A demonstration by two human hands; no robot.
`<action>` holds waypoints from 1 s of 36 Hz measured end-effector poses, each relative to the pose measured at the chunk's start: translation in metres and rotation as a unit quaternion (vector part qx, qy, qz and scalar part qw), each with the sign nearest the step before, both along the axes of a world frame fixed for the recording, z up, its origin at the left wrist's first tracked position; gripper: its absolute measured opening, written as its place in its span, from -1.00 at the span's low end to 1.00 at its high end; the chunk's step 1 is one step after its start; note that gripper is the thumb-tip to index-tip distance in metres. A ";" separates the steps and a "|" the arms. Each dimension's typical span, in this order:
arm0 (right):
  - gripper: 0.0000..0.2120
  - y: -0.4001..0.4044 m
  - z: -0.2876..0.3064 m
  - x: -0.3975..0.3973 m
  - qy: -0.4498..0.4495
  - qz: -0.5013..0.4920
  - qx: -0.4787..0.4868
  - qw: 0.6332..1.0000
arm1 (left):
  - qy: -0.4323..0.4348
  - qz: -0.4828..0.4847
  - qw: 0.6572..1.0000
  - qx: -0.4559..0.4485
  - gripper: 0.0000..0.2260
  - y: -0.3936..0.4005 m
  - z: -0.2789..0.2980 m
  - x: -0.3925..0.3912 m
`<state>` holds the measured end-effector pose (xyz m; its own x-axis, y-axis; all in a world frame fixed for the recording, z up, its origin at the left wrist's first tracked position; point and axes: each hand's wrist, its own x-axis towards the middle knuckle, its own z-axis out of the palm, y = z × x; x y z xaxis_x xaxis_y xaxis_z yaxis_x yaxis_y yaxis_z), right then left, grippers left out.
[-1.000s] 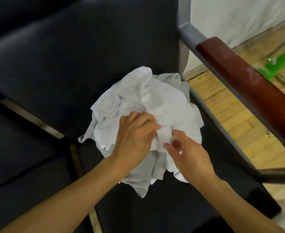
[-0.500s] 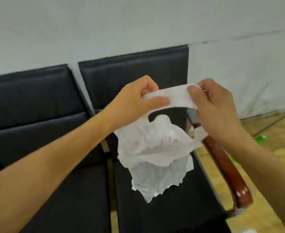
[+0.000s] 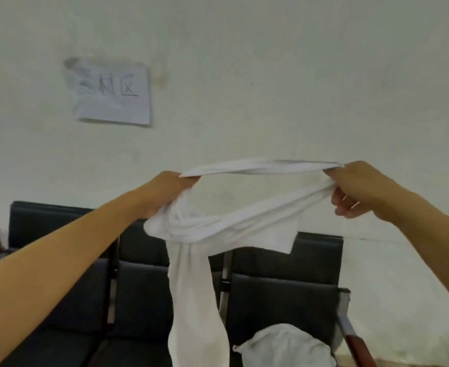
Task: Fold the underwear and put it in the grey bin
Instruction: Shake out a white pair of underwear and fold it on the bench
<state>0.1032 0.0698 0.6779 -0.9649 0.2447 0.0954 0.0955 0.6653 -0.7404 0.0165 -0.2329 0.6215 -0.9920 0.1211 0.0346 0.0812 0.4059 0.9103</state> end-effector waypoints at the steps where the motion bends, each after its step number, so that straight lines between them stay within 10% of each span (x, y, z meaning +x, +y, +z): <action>1: -0.68 -0.017 0.007 -0.001 -0.018 0.024 -0.064 0.998 | -0.030 -0.023 0.999 0.022 -0.63 -0.011 0.008 0.007; 7: -0.76 -0.140 0.035 -0.014 0.034 0.236 -0.390 0.889 | -0.072 -0.110 0.972 0.195 -0.46 -0.072 0.045 0.029; 11: -0.57 -0.219 0.028 -0.018 -0.037 0.364 -0.296 0.882 | -0.071 -0.155 0.930 0.324 -0.49 -0.113 0.071 0.035; 17: -0.26 -0.279 0.005 -0.019 0.078 0.161 -0.107 0.978 | -0.046 -0.127 0.886 0.443 -0.51 -0.155 0.103 0.041; 20: -0.08 -0.295 -0.010 -0.012 -0.052 0.227 -0.126 0.964 | -0.037 -0.140 0.864 0.482 -0.48 -0.172 0.112 0.039; 26: -0.78 -0.337 -0.023 -0.013 -0.072 0.341 -0.277 0.895 | -0.029 -0.191 0.825 0.531 -0.65 -0.202 0.119 0.042; 36: -0.74 -0.370 0.003 -0.033 0.005 0.318 -0.477 0.819 | -0.054 -0.071 0.977 0.193 -0.56 -0.288 0.058 0.012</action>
<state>0.0702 -0.3001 0.6805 -0.9263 -0.3399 0.1629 -0.0556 -0.3041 -0.9510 0.0280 -0.5206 0.6792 -0.9664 0.2569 0.0006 0.0067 0.0227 0.9997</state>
